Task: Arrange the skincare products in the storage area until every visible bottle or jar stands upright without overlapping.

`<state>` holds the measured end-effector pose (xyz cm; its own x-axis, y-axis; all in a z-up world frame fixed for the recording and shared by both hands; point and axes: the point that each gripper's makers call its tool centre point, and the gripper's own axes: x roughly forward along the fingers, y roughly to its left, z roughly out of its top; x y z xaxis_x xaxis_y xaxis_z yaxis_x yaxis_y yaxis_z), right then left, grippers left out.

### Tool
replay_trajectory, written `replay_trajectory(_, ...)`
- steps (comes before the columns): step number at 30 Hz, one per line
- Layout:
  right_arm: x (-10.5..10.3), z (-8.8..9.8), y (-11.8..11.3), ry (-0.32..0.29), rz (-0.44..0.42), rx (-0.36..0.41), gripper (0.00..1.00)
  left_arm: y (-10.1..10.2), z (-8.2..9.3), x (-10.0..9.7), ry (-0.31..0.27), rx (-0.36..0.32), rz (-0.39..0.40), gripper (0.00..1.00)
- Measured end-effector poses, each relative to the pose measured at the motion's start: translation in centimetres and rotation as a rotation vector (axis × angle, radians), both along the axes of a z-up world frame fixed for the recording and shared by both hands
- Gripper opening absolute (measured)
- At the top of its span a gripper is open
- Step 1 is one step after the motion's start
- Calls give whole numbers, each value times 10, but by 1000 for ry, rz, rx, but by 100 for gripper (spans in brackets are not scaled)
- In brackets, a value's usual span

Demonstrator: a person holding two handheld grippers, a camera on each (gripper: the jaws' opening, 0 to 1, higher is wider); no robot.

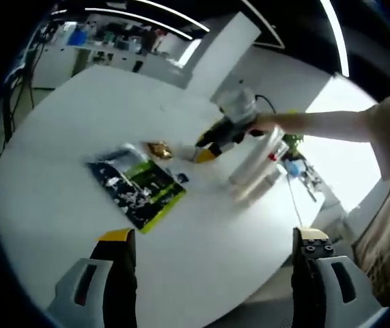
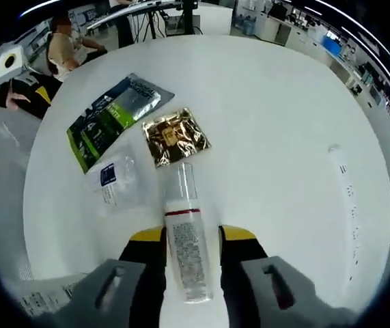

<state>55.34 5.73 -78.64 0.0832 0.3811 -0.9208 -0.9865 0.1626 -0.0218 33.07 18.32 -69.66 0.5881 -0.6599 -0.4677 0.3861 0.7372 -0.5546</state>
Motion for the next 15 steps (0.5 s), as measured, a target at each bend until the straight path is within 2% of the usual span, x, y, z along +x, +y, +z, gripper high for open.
replay_trajectory(3, -4, -1, 1, 6, 31, -10, 27, 0, -1, 0, 2, 2, -2, 93)
replay_trajectory(5, -9, -1, 2, 0, 136, -29, 23, -1, -1, 0, 4, 1, -2, 92)
replay_trajectory(6, -13, -1, 1, 10, 159, -43, 21, -2, -1, 0, 5, 1, -4, 92)
replay_trajectory(8, -12, -2, 1, 12, 124, -82, 21, -3, -2, 1, 5, 5, -7, 92)
replay_trajectory(15, -10, -3, 2, 23, 122, -145, 21, -5, 0, 3, -2, -3, -8, 92)
